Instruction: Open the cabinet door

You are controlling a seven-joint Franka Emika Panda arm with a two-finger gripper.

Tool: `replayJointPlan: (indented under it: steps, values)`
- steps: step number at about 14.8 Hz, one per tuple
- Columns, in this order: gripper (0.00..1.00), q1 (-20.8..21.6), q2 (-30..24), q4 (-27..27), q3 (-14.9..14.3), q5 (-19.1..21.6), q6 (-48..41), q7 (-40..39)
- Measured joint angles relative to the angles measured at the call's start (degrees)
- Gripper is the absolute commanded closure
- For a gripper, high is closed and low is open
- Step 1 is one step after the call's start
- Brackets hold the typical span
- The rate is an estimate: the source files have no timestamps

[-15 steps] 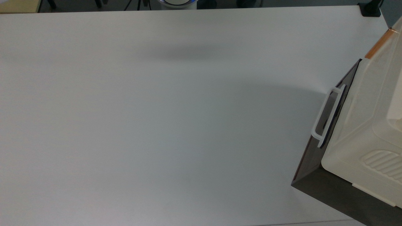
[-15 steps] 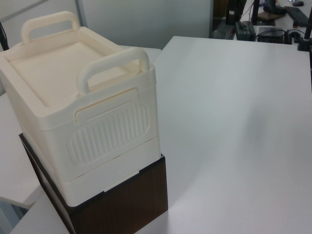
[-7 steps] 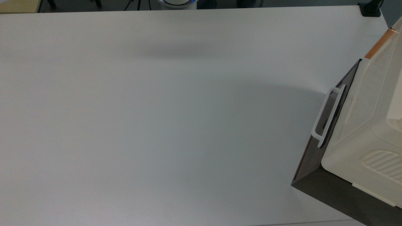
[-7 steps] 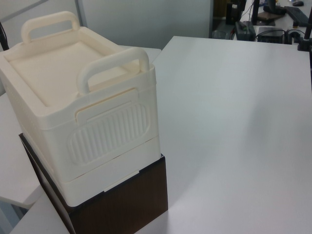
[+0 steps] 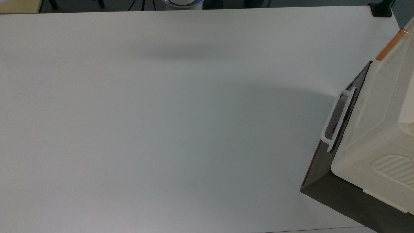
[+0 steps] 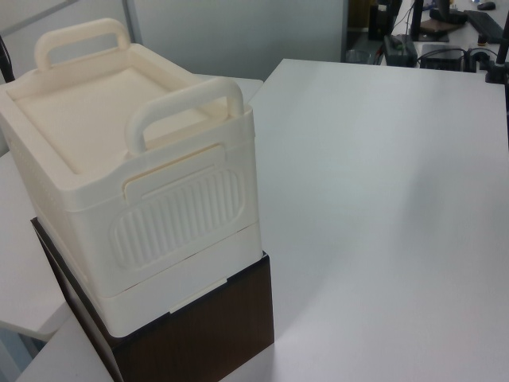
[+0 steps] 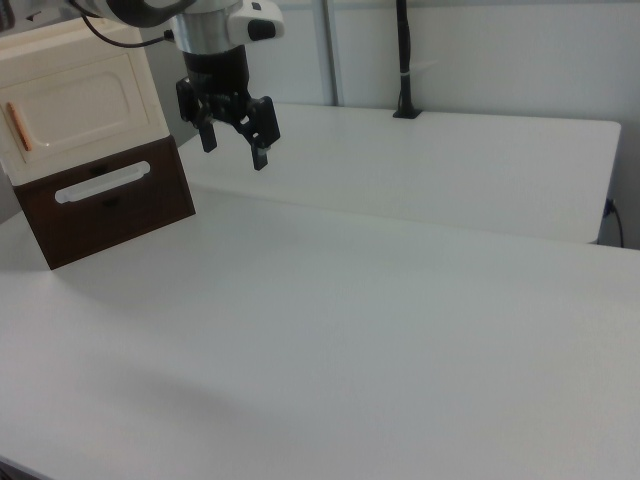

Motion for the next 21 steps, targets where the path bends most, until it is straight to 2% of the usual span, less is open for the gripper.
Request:
replayJointPlan:
  steps: [8,21]
  values:
    - [0.00,-2.07,0.00,0.02,-0.14,0.00,0.00,-2.73]
    - [0.00,-2.20,0.00,0.11,-0.13,0.00,0.00,-3.72]
